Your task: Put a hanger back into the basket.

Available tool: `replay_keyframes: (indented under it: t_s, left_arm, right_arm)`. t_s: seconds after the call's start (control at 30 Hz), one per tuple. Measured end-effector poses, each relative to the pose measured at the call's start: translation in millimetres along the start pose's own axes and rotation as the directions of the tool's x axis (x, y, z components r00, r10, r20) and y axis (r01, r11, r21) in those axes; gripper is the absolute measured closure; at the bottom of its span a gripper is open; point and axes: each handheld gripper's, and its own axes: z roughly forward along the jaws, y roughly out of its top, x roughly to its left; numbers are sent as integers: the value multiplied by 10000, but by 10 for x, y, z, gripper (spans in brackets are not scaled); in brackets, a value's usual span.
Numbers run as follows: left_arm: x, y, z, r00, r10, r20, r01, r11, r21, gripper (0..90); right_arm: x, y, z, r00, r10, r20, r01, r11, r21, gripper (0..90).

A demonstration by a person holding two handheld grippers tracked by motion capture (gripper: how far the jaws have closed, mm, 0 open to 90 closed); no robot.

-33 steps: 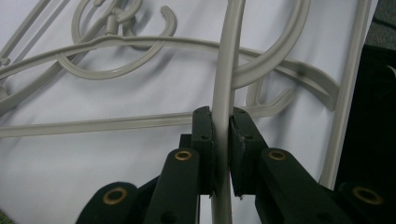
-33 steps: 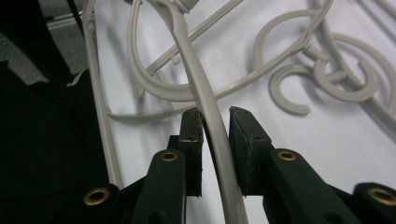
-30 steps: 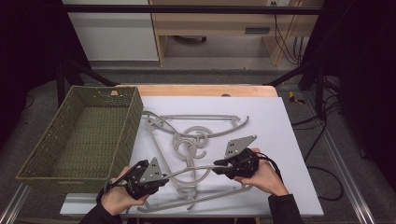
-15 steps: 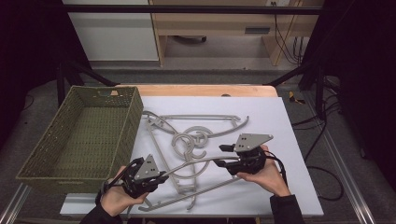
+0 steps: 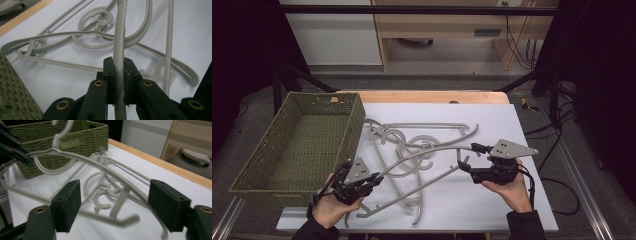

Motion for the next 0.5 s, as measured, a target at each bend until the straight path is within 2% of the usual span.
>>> replay_keyframes:
  t_s: [0.07, 0.1, 0.13, 0.27, 0.3, 0.5]
  left_arm:
    - [26, 1, -31, 9999, -88, -134, 87, 9999, -92, 826]
    - [46, 3, -51, 9998, -28, -190, 28, 10000, -5, 826]
    - [55, 4, -63, 9997, -139, -209, 137, 9998, -120, 826]
    - [81, 44, -127, 9990, -216, -378, 204, 9993, -324, 826]
    - [97, 62, -158, 9991, -57, -420, 47, 9997, -236, 826]
    - [180, 208, -337, 9970, -132, -766, 71, 9967, -805, 826]
  right_arm:
    - [-28, -30, -48, 9993, 253, 287, -249, 9996, -140, 214]
    - [-57, -53, -100, 9969, 599, 501, -578, 9974, -420, 171]
    - [-69, -61, -126, 9955, 712, 622, -681, 9964, -495, 162]
    - [-90, -95, -178, 9910, 903, 992, -848, 9947, -588, 105]
    - [-98, -113, -191, 9894, 988, 1068, -929, 9939, -590, 93]
    - [-135, -326, -316, 9758, 1540, 1552, -1462, 9874, -605, 50]
